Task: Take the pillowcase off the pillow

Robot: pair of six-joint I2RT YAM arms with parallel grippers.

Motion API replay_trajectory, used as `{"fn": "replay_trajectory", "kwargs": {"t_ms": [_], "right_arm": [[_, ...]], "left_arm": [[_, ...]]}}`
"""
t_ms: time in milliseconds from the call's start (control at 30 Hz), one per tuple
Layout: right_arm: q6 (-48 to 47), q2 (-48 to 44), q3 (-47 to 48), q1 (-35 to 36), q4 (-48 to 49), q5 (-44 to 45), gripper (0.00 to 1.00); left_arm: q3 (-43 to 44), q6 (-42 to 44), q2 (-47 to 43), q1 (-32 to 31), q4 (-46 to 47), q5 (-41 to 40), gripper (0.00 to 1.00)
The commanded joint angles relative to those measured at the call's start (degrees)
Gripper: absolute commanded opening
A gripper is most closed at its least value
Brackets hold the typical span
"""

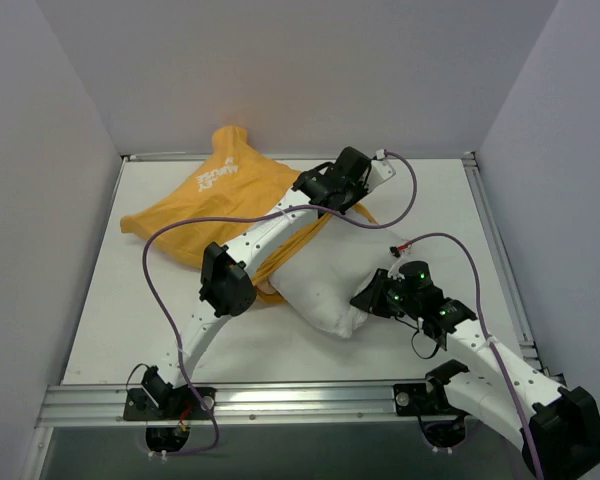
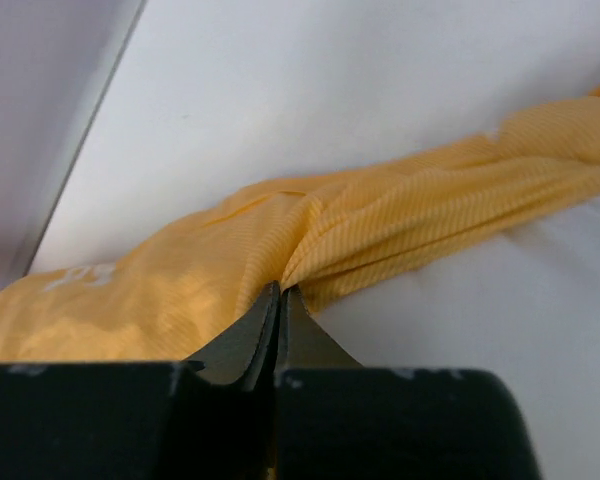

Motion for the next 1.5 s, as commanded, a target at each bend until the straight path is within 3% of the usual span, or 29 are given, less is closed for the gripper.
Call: {"fn": "replay_trajectory", "kwargs": {"t_ms": [0, 233, 400, 500, 600, 667, 700, 767, 800, 833, 900, 933, 1000, 1033, 1133, 1200, 1400, 1467], "right_arm": [[-1.01, -3.34, 2.82, 0.98, -14.39, -1.31, 0.0], [0.57, -11.07, 2.74, 0.72, -21.34, 0.61, 0.0], [-0.21, -12.84, 5.28, -0.33, -25.65, 3.87, 0.0], [-1.71, -12.23, 7.04, -2.44, -26.27, 3.18, 0.0], [-2.94, -10.91, 7.04, -5.16, -25.05, 1.33, 0.0], [-2.59, -8.99, 7.31, -5.43, -20.77, 0.71, 0.0], [-2.33, -7.84, 7.92, -5.34, -18.82, -0.16, 0.0], [-2.76, -3.38, 9.85, -5.25, -15.39, -0.17, 0.0], [-3.46, -1.95, 10.99, -5.25, -14.77, 0.0, 0.0], [-4.6, -0.81, 13.26, -5.25, -14.06, 0.35, 0.02], [-5.4, 2.1, 15.12, -5.17, -13.18, 0.8, 0.26], [-5.66, 2.8, 16.78, -5.25, -13.0, 0.88, 0.56], [-6.63, 4.47, 18.72, -5.43, -13.79, 2.45, 0.8], [-6.89, 4.82, 19.6, -5.43, -15.1, 3.16, 1.0], [-8.39, 5.71, 22.51, -5.96, -16.51, 4.93, 1.0], [-8.65, 5.88, 23.83, -6.66, -16.08, 4.67, 1.0], [-6.55, 6.06, 22.96, -7.19, -9.76, 1.15, 1.0], [-5.32, 7.45, 21.2, -7.36, -5.63, 1.32, 1.0]], "left_arm": [[4.81, 1.06, 3.03, 7.36, 8.82, -17.73, 0.02], [-1.33, 1.58, -1.79, 17.2, 9.87, -16.53, 0.02], [-15.29, 5.09, -11.88, 23.1, 15.14, -12.65, 0.02], [-29.41, 9.05, -18.38, 25.22, 20.76, -9.93, 0.02], [-35.68, 10.72, -22.62, 26.27, 24.2, -6.25, 0.02], [-35.36, 9.85, -23.86, 25.84, 22.19, -1.42, 0.02], [-33.44, 9.15, -23.95, 25.31, 19.39, 0.25, 0.04], [-30.97, 8.35, -24.04, 22.78, 17.0, 1.58, 0.2], [-29.66, 7.22, -24.04, 21.98, 14.73, 1.94, 0.32], [-26.25, 6.34, -24.04, 21.36, 13.4, 2.72, 0.55], [-21.84, 2.49, -23.95, 20.48, 7.96, 7.19, 0.75], [-16.86, 0.81, -23.78, 20.48, 6.03, 8.95, 0.93], [-12.0, -3.14, -23.51, 20.56, 0.14, 12.83, 0.94], [-10.06, -4.38, -23.6, 20.39, -1.8, 13.53, 0.94], [-7.14, -7.47, -25.34, 20.21, -9.27, 14.16, 0.94], [-11.51, -8.95, -27.19, 19.51, -12.18, 13.28, 0.94], [-38.64, -8.7, -37.56, 15.64, -6.04, 7.31, 0.94], [-42.11, -9.31, -38.63, 15.12, -4.64, 6.86, 0.94]]}}
